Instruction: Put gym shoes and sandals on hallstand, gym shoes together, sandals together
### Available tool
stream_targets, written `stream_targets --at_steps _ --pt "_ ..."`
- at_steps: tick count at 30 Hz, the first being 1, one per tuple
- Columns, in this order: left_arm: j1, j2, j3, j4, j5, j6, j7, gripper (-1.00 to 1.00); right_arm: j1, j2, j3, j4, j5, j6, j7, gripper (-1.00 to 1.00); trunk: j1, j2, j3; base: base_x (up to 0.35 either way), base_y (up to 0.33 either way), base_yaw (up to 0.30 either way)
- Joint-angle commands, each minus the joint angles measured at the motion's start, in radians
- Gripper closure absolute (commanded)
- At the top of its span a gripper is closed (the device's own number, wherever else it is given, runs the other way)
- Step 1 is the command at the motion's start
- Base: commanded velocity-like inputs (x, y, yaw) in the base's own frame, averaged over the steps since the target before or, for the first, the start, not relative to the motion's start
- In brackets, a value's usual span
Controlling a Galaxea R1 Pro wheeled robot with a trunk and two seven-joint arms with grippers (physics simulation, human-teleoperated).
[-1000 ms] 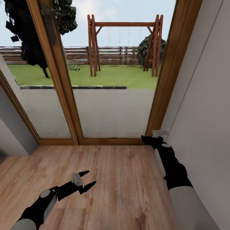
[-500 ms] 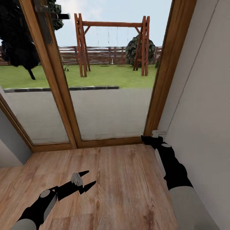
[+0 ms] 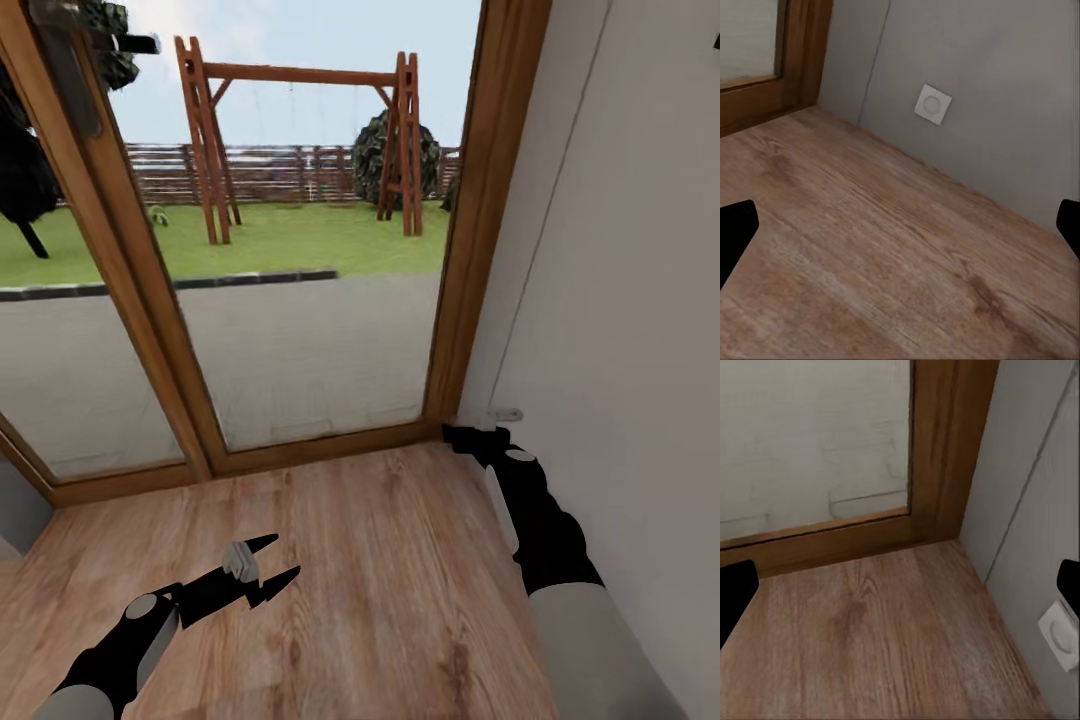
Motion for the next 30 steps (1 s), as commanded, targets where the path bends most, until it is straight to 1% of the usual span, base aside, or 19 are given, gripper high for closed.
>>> stream_targets --at_steps 1,4,8,18,23,30 --pt "0.0 0.0 0.001 0.0 0.002 -0.005 -0.004 -1.0 -0.001 0.001 -0.001 -0.001 0.007 0.005 0.001 -1.0 0.0 0.0 -0.001 0.0 0.001 -0.252" --pt "0.0 0.0 0.001 0.0 0.002 -0.006 -0.005 -1.0 -0.001 0.001 -0.001 -0.001 0.007 0.005 0.001 -1.0 0.0 0.0 -0.001 0.032 0.046 -0.252" --pt "0.0 0.0 0.002 0.001 0.003 -0.006 -0.006 -1.0 -0.001 0.001 -0.001 -0.001 0.007 0.005 0.001 -1.0 0.0 0.0 -0.001 0.11 0.193 -0.252" --pt "0.0 0.0 0.024 0.001 0.003 -0.007 -0.006 -1.0 -0.001 0.001 -0.001 -0.001 0.006 0.005 0.001 -1.0 0.0 0.0 -0.001 0.15 0.283 -0.252" --pt "0.0 0.0 0.028 0.001 0.003 -0.007 -0.006 -1.0 -0.001 0.001 -0.001 -0.001 0.006 0.005 0.001 -1.0 0.0 0.0 -0.001 0.121 0.301 -0.252" --pt "0.0 0.001 0.029 0.0 0.002 -0.007 -0.007 -1.0 -0.001 0.001 -0.001 -0.001 0.005 0.005 0.001 -1.0 0.0 0.0 -0.001 0.027 0.312 -0.252"
